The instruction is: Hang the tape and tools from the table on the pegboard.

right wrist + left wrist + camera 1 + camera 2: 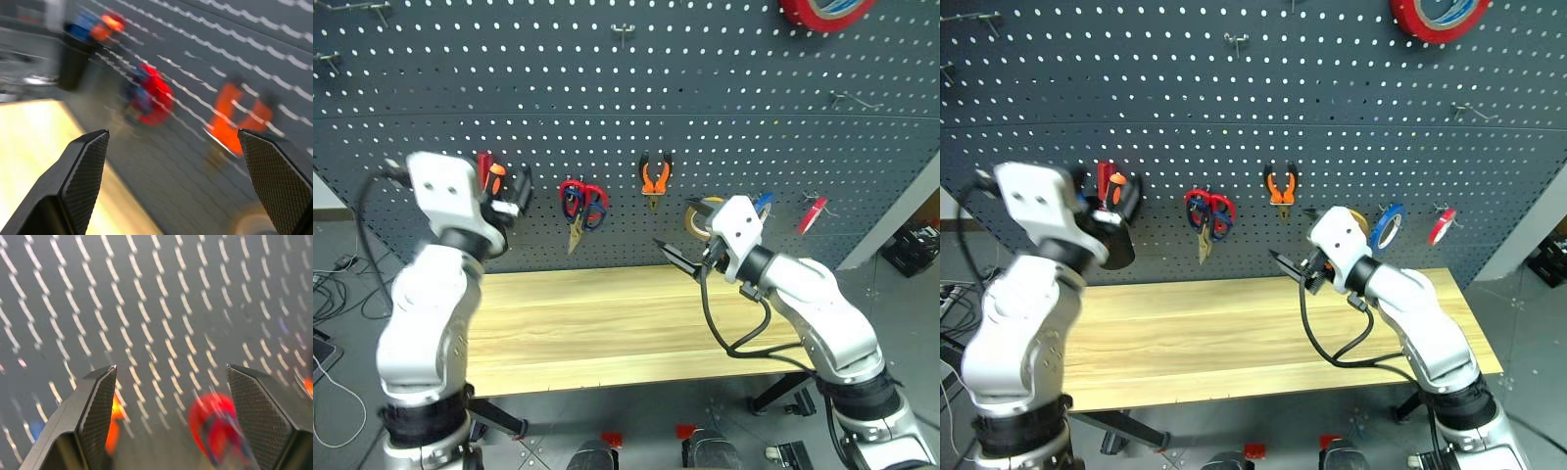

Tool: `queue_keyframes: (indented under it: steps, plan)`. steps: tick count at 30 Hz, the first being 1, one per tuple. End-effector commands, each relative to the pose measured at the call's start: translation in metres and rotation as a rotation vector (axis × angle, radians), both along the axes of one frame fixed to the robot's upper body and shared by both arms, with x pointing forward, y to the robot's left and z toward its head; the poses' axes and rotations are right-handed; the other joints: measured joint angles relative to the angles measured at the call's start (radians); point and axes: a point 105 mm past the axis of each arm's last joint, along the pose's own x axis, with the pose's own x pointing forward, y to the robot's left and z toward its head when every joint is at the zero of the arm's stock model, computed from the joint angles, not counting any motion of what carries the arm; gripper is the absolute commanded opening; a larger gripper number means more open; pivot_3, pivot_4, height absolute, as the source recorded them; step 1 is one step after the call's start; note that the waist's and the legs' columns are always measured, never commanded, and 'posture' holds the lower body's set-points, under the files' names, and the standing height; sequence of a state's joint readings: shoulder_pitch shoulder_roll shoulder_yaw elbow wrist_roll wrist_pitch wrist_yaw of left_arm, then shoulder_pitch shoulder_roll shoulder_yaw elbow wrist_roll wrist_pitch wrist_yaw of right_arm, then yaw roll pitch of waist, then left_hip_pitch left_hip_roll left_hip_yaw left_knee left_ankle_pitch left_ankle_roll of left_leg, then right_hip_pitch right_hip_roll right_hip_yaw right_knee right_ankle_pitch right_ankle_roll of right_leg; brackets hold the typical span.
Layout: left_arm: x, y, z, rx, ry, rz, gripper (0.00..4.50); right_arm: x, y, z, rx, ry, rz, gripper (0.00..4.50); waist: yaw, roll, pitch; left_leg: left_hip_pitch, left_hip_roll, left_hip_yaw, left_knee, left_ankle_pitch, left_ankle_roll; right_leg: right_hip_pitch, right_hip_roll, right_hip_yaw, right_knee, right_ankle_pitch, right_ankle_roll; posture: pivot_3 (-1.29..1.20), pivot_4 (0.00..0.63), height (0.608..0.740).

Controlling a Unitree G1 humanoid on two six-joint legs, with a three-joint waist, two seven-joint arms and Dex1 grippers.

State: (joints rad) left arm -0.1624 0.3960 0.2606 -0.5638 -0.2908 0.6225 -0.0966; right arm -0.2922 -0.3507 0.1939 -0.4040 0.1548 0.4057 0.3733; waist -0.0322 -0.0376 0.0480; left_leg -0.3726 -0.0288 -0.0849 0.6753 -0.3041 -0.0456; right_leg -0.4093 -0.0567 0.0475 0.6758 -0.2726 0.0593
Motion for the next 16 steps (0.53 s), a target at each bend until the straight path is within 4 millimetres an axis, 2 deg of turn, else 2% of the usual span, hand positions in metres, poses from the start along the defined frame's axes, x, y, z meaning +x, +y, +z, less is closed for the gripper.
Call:
queue_keyframes:
  steps: [1, 4, 6, 11, 13, 16]
  plan:
    - [-0.011, 0.005, -0.029, -0.015, 0.077, 0.032, 3.74, 0.022, -0.049, -0.008, 0.125, -0.042, -0.309, 4.5, 0.005, 0.001, -0.004, 0.006, 0.002, 0.001, -0.002, 0.0, 0.0, 0.005, 0.002, 0.0, -0.002, 0.0, 0.0, 0.07, 0.0, 0.74]
    - [-0.022, 0.023, -0.068, -0.07, 0.17, 0.108, 3.74, 0.03, -0.102, -0.048, 0.143, 0.018, -0.567, 4.5, 0.021, 0.002, -0.009, 0.01, 0.001, 0.004, -0.004, 0.0, 0.0, 0.009, 0.002, 0.002, -0.004, 0.0, 0.0, 0.08, 0.0, 0.74]
    - [-0.029, 0.032, -0.087, -0.061, 0.199, 0.144, 3.74, 0.028, -0.124, -0.074, 0.124, 0.059, -0.655, 4.5, 0.035, 0.004, -0.015, 0.012, 0.001, 0.005, -0.004, -0.001, 0.0, 0.013, 0.001, 0.002, -0.006, 0.0, 0.0, 0.09, 0.0, 0.74]
    - [-0.042, 0.049, -0.117, -0.13, 0.229, 0.237, 3.74, 0.014, -0.148, -0.13, 0.017, 0.147, -0.692, 4.5, 0.054, 0.008, -0.018, 0.027, 0.002, 0.006, -0.012, -0.004, 0.006, 0.03, 0.002, 0.0, -0.017, 0.0, 0.0, 0.11, 0.0, 0.74]
    - [-0.045, 0.054, -0.122, -0.113, 0.226, 0.266, 3.74, 0.01, -0.154, -0.141, 0.038, 0.175, -0.703, 4.5, 0.056, 0.01, -0.019, 0.028, 0.002, 0.006, -0.012, -0.004, 0.006, 0.03, 0.002, 0.0, -0.018, 0.0, 0.0, 0.12, 0.0, 0.74]
    - [-0.048, 0.058, -0.125, -0.096, 0.226, 0.271, 3.74, 0.011, -0.152, -0.147, 0.071, 0.19, -0.674, 4.5, 0.058, 0.011, -0.02, 0.028, 0.003, 0.006, -0.012, -0.004, 0.006, 0.03, 0.002, 0.0, -0.018, 0.0, 0.0, 0.13, 0.0, 0.74]
